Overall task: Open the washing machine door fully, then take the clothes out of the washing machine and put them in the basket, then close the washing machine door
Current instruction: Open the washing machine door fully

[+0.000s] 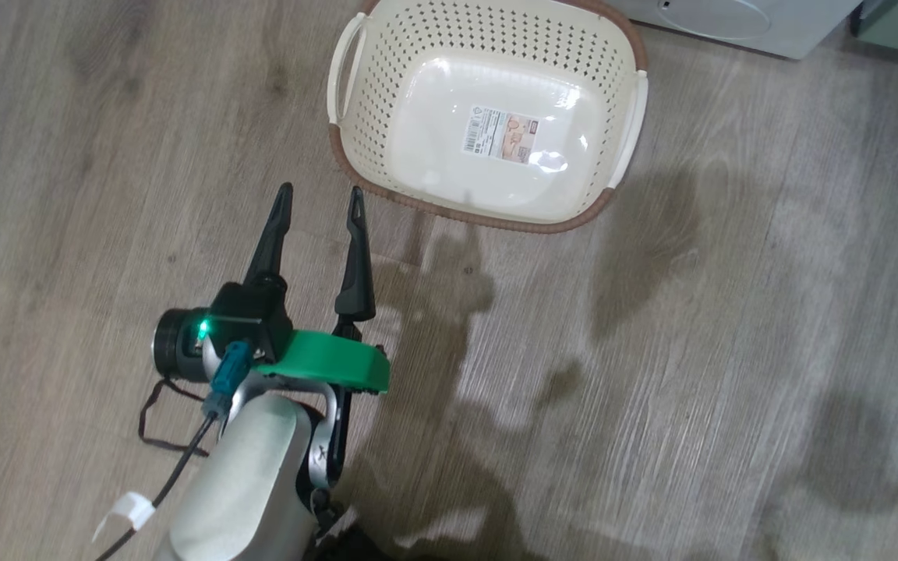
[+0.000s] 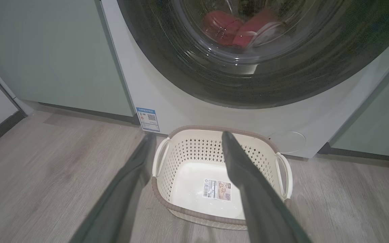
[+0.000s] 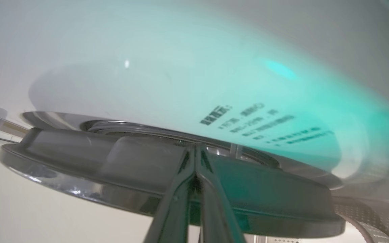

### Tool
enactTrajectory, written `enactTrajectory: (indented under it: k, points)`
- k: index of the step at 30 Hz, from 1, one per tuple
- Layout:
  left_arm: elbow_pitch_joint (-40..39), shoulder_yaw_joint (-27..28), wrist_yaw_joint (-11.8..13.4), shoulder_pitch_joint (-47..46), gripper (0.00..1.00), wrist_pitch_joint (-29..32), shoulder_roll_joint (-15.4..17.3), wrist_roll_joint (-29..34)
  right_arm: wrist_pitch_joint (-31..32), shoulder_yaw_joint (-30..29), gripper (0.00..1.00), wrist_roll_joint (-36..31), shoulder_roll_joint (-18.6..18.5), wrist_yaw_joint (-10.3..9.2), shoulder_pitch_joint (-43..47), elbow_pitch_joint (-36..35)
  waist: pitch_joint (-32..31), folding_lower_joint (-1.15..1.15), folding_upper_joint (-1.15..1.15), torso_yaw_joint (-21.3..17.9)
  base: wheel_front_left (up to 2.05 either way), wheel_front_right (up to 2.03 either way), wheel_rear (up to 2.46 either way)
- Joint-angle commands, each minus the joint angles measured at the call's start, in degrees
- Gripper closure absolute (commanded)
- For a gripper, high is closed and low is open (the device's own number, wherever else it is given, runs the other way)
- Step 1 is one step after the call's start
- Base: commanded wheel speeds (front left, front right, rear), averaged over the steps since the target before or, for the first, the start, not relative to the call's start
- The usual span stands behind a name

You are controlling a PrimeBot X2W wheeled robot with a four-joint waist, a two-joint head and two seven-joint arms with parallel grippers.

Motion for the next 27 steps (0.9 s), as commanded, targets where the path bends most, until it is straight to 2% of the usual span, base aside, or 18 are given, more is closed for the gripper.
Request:
enactTrajectory:
  k: [1,7,13,20,27]
  points:
    - [-1.8,1.3,0.3,-0.8,0.0,-0.4,0.8,-0.6,0.7,0.3,1.0,-0.5,1.0,-0.03,-1.9,-1.5,0.2,0.0,0.0,0.2,0.0,0.0,0.0]
    - [-1.9,0.9,0.8,-1.2,0.0,-0.4,0.8,-1.0,2.9,1.8,1.0,-0.6,1.5,-0.03,-3.1,-1.8,0.5,0.0,0.0,0.7,0.0,0.0,0.0]
    - [-1.6,1.7,0.8,-0.5,0.0,-0.4,0.8,-1.0,6.4,3.0,1.0,0.6,1.7,-0.03,-0.5,-3.4,-1.3,0.0,0.0,0.9,0.0,0.0,0.0]
    - [-0.8,3.9,-0.2,1.6,0.0,-0.4,0.8,0.3,10.9,4.9,1.0,2.0,2.5,-0.03,6.6,-6.7,-6.3,0.0,0.0,1.0,0.0,0.0,0.0]
    - [1.0,6.0,-2.8,5.2,0.0,-0.4,0.8,3.3,15.6,6.5,1.0,4.3,4.6,-0.03,16.8,-11.2,-13.5,0.0,0.0,1.5,0.0,0.0,0.0]
